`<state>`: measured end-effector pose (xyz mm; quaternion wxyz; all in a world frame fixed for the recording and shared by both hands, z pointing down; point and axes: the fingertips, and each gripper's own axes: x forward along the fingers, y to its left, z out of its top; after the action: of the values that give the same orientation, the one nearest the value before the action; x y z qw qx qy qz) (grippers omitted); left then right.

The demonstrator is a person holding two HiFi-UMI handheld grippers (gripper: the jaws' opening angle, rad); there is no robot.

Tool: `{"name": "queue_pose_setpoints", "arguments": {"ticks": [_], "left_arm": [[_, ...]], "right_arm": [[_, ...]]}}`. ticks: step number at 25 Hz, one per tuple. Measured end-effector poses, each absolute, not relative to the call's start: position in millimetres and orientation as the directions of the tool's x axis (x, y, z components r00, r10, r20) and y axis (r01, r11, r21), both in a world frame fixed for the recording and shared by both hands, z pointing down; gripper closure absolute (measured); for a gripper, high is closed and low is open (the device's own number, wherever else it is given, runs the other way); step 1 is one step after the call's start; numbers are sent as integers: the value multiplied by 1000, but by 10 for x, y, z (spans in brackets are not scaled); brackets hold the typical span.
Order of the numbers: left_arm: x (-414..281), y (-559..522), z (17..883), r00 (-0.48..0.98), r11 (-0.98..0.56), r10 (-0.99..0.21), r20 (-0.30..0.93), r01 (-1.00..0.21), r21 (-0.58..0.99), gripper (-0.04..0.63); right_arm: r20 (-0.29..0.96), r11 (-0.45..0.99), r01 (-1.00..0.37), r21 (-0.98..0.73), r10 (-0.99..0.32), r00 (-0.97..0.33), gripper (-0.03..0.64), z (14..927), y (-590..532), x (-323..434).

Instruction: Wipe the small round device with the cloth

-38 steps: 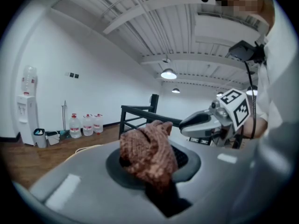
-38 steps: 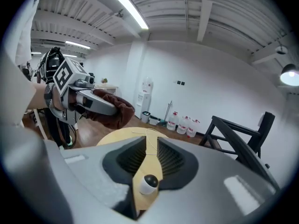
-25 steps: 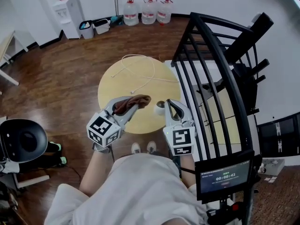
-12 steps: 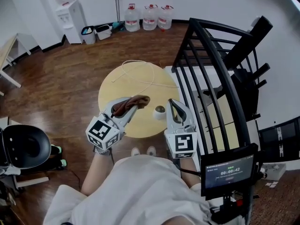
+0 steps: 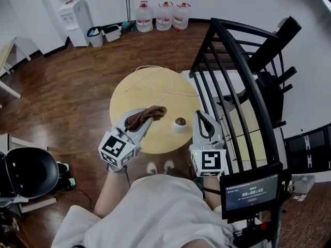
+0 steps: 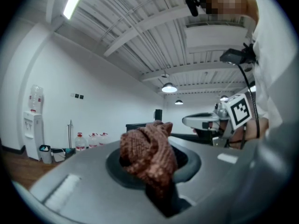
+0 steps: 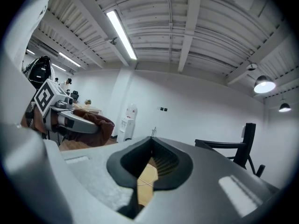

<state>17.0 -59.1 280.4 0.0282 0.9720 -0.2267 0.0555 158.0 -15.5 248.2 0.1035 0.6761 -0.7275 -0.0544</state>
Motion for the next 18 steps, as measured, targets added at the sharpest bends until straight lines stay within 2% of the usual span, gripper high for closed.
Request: {"name": "queue_pose_setpoints", "arguments": {"ticks": [10, 18], "left_arm": [[167, -531, 2968, 907, -913, -394, 150, -405, 44, 506], [314, -74, 2959, 927, -936, -345, 149, -352, 27, 506]], "right_arm": [[159, 0, -981, 192, -987, 31, 614, 2752, 138, 1674], [117, 7, -987, 162, -993, 13, 614, 2667, 543, 1600]]}}
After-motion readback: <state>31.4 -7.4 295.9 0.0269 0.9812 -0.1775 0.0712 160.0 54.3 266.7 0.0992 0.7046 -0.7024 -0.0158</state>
